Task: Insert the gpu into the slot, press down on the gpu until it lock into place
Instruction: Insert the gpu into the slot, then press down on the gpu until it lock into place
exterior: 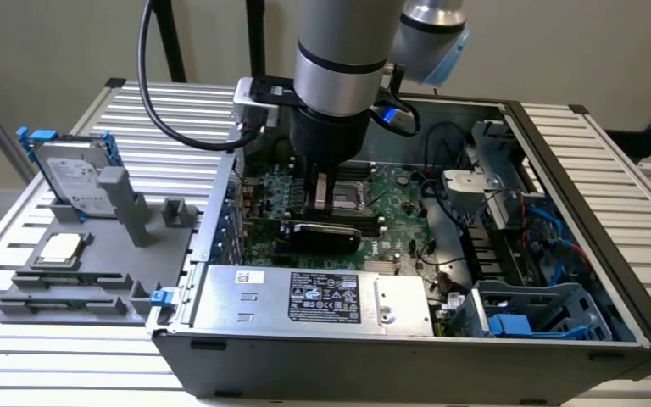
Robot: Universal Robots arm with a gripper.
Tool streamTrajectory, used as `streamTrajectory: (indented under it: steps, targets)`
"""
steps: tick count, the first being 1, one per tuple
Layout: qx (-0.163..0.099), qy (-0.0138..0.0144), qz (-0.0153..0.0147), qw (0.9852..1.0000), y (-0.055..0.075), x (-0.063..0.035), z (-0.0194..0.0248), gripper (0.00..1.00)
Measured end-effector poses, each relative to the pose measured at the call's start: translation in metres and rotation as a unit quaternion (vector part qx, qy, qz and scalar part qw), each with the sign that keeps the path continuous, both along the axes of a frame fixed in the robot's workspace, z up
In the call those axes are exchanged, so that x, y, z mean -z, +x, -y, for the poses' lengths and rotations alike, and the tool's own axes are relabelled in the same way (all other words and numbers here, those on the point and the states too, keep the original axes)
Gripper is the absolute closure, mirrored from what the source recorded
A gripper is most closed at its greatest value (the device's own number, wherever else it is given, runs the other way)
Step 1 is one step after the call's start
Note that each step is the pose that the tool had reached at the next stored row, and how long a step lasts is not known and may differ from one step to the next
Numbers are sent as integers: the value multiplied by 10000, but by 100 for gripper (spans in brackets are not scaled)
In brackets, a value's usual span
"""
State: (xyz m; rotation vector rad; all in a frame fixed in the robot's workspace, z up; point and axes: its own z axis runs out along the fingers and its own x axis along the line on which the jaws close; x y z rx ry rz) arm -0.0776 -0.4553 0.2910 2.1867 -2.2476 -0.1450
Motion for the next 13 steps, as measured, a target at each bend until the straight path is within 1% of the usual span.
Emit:
streamTrajectory:
  steps: [1,2,13]
  targets:
    - [1,0,0,10000,-1,0,0,87]
    - [0,0,0,10000,-1,0,0,89]
    - [0,-1,0,10000,-5,-1,0,89]
